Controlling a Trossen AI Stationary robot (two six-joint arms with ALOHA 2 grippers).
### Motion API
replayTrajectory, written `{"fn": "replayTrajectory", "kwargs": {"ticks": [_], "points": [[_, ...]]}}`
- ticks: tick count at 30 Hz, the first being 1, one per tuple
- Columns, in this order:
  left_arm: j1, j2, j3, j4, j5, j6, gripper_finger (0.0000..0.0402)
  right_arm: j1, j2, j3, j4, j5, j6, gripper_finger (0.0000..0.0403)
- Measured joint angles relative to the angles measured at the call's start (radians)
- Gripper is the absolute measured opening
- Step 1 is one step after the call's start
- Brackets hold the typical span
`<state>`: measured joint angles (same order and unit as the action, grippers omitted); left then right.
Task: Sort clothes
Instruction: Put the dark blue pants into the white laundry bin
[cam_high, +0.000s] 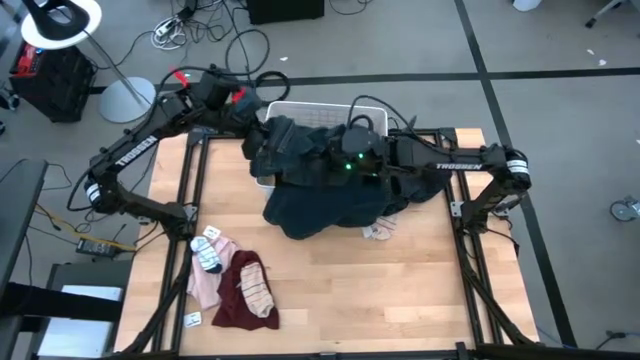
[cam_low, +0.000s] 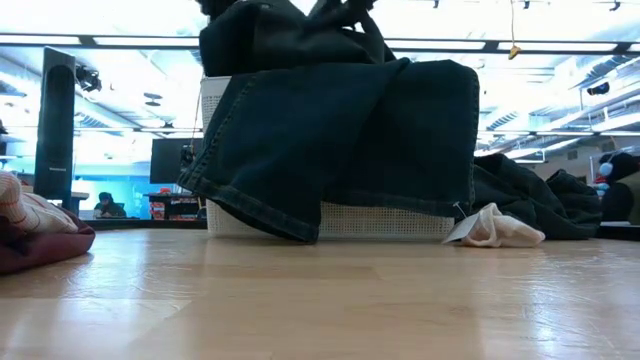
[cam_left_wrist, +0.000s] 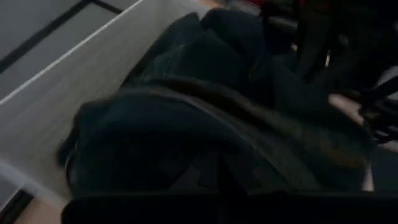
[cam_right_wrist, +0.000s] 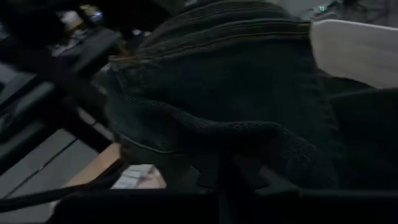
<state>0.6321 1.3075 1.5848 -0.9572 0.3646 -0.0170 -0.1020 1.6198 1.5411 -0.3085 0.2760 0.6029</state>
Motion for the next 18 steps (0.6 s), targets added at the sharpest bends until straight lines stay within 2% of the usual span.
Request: {"fn": "replayTrajectory", "kwargs": {"ticks": [2, 11, 15, 18], "points": [[0.02, -0.02, 0.0, -0.027, -0.014, 0.017, 0.0001, -0.021, 0.0, 0.0, -0.025, 0.003, 0.006, 0.0005], [0.084, -0.139, 0.0, -0.043, -0.065, 0.018, 0.0001, -0.098, 0.017, -0.001, -0.32, 0.034, 0.093, 0.0003], [0.083, -0.188, 0.0, -0.047, -0.089, 0.01, 0.0001, -0.111, 0.015, 0.024, -0.307, -0.014, 0.031, 0.0002], [0.082, -0.228, 0.0, -0.051, -0.134, -0.022, 0.0001, -0.11, 0.008, 0.119, -0.325, -0.031, -0.058, 0.0002]]}}
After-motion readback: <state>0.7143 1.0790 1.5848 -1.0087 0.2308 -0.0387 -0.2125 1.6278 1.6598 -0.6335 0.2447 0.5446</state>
